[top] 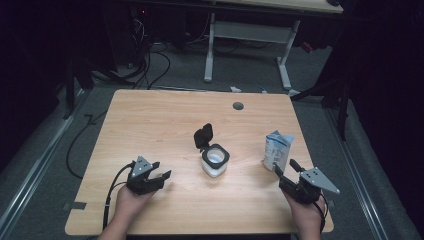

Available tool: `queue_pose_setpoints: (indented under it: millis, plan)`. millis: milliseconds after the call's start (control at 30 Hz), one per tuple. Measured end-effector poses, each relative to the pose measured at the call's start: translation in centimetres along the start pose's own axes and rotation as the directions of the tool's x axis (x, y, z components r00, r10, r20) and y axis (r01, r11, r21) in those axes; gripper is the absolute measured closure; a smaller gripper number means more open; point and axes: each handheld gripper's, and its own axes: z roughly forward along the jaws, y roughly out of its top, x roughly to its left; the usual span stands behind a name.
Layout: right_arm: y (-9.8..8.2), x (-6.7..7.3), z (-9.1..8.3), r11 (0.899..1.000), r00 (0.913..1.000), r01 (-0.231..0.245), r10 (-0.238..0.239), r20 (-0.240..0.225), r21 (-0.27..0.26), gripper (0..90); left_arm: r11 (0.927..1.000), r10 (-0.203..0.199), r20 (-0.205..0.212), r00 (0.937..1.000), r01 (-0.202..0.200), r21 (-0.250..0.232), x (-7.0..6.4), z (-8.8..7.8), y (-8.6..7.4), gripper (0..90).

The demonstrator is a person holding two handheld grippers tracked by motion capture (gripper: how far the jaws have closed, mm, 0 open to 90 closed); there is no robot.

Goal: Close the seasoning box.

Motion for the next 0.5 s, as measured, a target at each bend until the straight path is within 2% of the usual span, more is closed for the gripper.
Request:
queue_pose_setpoints:
  millis: [333, 500]
  plan:
    - [0.4, 1.3, 0.1, 1.0, 0.9989, 0.027, -0.028, -0.038, -0.008, 41.2, 1.0, -0.001, -0.005, 1.0, 0.001, 0.001, 0.0, 0.0, 0.0, 42.3]
    - [0.2, 2.1, 0.8, 0.999, 0.9968, 0.029, -0.028, -0.075, 0.017, 42.1, 0.9999, -0.006, -0.024, 0.9997, 0.005, -0.013, 0.0, -0.1, 0.2, 42.9]
